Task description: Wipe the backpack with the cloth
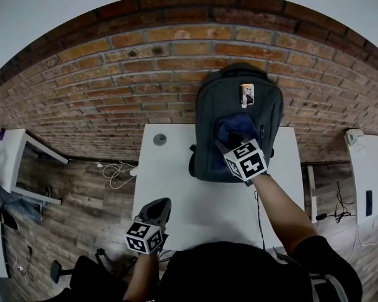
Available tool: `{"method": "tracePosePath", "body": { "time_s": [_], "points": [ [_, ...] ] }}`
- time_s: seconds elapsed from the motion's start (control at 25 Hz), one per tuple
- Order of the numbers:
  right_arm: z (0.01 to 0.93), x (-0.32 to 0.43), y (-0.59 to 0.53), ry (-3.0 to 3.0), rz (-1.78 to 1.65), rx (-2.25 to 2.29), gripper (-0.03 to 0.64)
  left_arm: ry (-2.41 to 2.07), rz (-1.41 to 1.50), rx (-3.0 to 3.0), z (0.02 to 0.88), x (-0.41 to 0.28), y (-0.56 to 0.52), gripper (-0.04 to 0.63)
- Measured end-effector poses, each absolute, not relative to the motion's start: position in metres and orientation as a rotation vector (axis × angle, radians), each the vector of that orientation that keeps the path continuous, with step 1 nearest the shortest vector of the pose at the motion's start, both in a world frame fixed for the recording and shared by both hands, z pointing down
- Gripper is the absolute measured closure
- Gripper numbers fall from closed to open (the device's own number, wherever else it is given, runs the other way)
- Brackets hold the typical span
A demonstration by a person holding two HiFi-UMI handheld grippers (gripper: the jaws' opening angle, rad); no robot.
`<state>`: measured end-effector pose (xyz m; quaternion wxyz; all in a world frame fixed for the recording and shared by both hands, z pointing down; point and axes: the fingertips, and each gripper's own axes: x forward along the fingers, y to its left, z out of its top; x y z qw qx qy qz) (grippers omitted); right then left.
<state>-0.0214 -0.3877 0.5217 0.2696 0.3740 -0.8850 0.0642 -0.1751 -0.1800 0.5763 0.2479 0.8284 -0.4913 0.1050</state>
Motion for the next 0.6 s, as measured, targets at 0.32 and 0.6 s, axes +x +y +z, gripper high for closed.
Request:
{"method": "tracePosePath", "body": {
  "time_s": [0.32, 0.6],
  "points": [
    [0.558, -0.023, -0.343, -2.381, 0.238, 0.968, 0.515, -1.341, 0.283, 2.265, 0.574, -0.176, -0.179, 0.598],
    [0.584, -0.022, -0.313, -2.377, 0.327, 0.922, 0.515, -1.343, 0.280, 2.271, 0.574, -0.177, -0.177, 0.600]
  ]
}}
